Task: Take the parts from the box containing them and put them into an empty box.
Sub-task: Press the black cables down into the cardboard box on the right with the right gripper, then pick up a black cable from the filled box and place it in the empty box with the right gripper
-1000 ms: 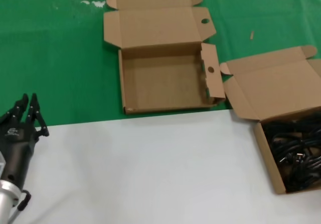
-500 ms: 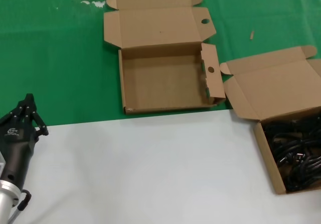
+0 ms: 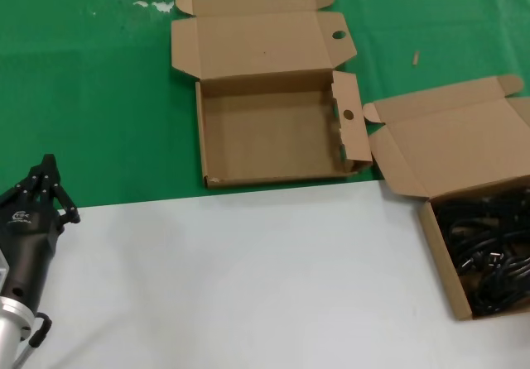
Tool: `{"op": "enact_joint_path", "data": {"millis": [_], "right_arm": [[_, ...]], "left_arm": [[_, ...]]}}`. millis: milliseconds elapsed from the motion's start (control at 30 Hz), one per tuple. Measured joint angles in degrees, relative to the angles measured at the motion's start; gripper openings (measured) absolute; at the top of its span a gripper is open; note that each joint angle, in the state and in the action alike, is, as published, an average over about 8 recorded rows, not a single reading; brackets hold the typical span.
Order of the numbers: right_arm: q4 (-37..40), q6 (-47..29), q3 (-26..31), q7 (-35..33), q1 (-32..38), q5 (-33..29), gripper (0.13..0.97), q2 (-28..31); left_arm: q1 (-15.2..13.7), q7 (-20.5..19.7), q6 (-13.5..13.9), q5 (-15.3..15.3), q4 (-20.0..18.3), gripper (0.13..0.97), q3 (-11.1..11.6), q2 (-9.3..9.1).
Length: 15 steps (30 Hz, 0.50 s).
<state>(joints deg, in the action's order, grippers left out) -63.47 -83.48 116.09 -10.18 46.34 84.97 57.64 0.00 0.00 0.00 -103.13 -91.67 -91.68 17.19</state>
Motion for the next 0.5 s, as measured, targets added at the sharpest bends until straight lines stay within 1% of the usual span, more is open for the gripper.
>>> {"op": "enact_joint_path", "data": {"millis": [233, 267, 500], "right_arm": [[3.5, 0.8, 0.5, -2.2, 0.2, -1.0, 0.471, -1.7], [4.2, 1.0, 0.6, -2.6, 0.4, -1.1, 0.471, -2.1], [8.8, 1.3, 1.3, -5.1, 2.6, -2.4, 0.318, -4.2]], "left_arm": [[0.0, 0.0, 0.0, 0.0, 0.0, 0.140, 0.0, 0.00], [0.0, 0.0, 0.0, 0.0, 0.0, 0.140, 0.0, 0.00], [0.0, 0.0, 0.0, 0.0, 0.0, 0.140, 0.0, 0.00]]}}
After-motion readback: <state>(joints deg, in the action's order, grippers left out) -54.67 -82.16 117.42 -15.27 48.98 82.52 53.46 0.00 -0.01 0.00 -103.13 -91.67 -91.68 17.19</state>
